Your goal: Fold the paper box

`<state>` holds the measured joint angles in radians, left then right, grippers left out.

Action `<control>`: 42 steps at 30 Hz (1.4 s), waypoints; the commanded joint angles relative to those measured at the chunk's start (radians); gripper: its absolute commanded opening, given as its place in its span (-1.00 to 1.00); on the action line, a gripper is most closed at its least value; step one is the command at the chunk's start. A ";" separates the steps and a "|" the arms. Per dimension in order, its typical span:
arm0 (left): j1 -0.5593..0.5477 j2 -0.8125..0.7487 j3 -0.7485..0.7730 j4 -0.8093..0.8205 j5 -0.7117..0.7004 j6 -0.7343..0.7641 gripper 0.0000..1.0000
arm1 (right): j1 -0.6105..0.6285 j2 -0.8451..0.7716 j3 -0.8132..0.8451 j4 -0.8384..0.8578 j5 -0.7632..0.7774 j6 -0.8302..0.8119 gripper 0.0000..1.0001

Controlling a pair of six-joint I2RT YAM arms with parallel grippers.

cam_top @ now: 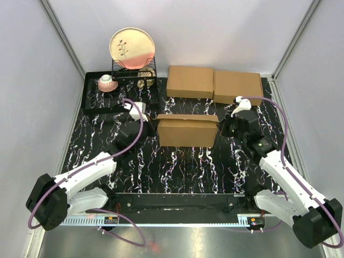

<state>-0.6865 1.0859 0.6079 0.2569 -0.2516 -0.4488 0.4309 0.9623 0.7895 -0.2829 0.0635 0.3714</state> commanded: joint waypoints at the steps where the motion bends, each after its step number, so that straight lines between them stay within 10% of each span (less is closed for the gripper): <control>1: -0.056 0.060 -0.071 -0.065 0.080 -0.070 -1.00 | 0.002 0.010 -0.041 -0.070 -0.016 0.011 -1.00; 30: -0.123 0.175 -0.203 -0.007 -0.031 -0.134 -1.00 | 0.002 -0.030 -0.043 -0.134 0.024 0.020 -1.00; 42: -0.123 0.120 -0.158 -0.091 -0.086 -0.096 -1.00 | 0.002 -0.102 0.125 -0.240 0.079 -0.029 -0.28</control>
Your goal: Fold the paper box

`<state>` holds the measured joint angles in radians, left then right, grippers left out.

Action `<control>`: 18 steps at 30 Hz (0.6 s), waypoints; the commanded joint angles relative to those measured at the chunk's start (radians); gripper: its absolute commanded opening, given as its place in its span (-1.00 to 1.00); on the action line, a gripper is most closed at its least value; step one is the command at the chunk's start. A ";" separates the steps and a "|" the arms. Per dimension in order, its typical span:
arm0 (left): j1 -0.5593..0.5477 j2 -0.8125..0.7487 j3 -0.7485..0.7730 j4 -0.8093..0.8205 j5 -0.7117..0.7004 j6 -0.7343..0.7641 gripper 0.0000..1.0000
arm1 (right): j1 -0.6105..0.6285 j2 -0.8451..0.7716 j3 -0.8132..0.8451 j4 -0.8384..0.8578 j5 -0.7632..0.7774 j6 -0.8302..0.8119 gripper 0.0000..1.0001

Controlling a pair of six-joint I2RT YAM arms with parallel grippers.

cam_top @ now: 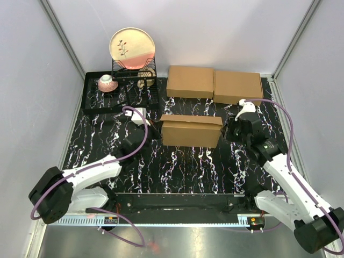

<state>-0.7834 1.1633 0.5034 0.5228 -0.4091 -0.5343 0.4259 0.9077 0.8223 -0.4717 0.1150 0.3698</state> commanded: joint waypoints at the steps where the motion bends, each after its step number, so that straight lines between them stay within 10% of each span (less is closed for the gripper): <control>1: -0.027 0.042 -0.051 -0.360 0.070 -0.009 -1.00 | 0.007 -0.052 0.101 -0.057 0.028 -0.037 -0.26; 8: -0.027 0.044 -0.040 -0.374 0.073 -0.006 -1.00 | 0.005 -0.130 0.150 -0.015 0.006 -0.025 -0.28; 13: -0.027 0.032 -0.035 -0.383 0.069 -0.001 -1.00 | 0.007 -0.080 0.100 0.125 -0.081 0.046 -0.91; 18: -0.027 0.026 -0.022 -0.402 0.076 0.003 -0.99 | 0.007 0.042 0.035 0.232 -0.143 0.092 -1.00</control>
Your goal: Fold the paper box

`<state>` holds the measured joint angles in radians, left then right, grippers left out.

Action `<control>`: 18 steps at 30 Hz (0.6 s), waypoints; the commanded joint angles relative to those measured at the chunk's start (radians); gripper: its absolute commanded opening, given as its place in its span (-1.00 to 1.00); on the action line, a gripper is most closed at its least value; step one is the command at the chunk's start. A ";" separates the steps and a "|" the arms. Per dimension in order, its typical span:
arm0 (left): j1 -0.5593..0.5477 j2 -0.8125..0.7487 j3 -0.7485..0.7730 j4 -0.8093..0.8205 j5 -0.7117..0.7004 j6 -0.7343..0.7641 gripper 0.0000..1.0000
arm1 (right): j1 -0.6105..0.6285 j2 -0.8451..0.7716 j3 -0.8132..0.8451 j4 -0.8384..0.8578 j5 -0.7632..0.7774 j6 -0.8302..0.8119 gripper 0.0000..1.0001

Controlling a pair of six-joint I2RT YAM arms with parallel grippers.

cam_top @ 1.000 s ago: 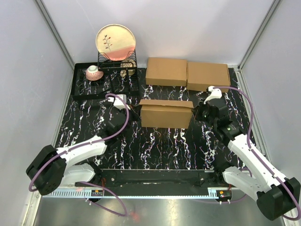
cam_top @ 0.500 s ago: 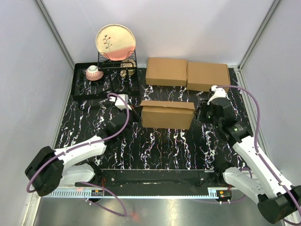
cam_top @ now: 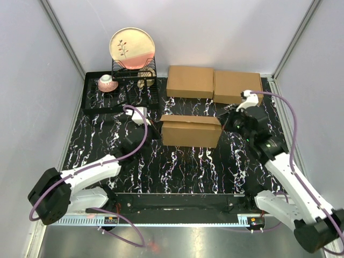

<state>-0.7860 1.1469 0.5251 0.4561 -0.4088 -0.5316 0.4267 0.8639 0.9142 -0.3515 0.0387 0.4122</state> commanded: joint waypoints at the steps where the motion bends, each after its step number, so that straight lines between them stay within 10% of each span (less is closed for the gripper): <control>1: -0.024 0.039 -0.043 -0.336 0.077 -0.001 -0.99 | 0.006 0.093 -0.064 0.124 -0.066 0.054 -1.00; 14: -0.024 0.011 -0.033 -0.387 0.065 0.004 -0.90 | 0.006 0.152 -0.158 0.180 -0.045 0.037 -1.00; 18: -0.024 -0.019 -0.019 -0.427 0.050 0.010 -0.43 | 0.004 0.158 -0.207 0.190 -0.017 0.039 -1.00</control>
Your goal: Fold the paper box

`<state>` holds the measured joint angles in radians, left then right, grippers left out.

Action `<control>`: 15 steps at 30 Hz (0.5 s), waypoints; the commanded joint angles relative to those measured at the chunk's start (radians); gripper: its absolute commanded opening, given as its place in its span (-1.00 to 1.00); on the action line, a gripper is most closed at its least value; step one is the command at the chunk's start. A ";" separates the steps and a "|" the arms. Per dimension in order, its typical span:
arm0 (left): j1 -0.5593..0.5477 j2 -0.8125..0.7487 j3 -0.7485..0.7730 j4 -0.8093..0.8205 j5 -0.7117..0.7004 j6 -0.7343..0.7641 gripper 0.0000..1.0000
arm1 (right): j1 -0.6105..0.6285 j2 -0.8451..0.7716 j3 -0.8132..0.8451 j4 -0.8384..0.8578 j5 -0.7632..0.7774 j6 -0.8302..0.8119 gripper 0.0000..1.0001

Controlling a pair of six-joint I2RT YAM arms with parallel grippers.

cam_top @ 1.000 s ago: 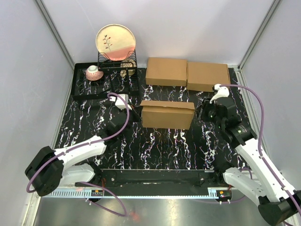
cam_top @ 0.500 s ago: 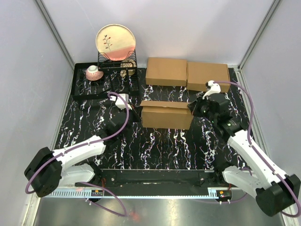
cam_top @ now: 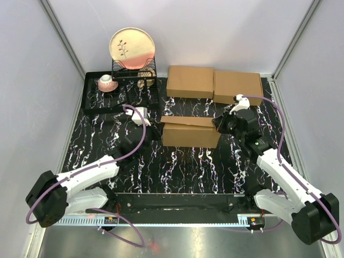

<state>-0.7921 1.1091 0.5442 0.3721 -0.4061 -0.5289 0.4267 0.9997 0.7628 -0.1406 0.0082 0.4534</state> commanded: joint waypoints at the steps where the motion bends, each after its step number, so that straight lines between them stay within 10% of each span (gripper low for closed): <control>1: -0.018 0.006 -0.033 -0.352 0.046 0.010 -0.35 | 0.006 0.022 -0.060 -0.016 0.015 -0.001 -1.00; 15: -0.018 -0.097 0.053 -0.647 -0.083 -0.011 0.30 | 0.006 0.016 -0.049 -0.028 0.027 -0.001 -1.00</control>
<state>-0.8116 1.0084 0.6136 0.0326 -0.4175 -0.5690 0.4271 0.9989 0.7269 -0.0639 0.0093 0.4652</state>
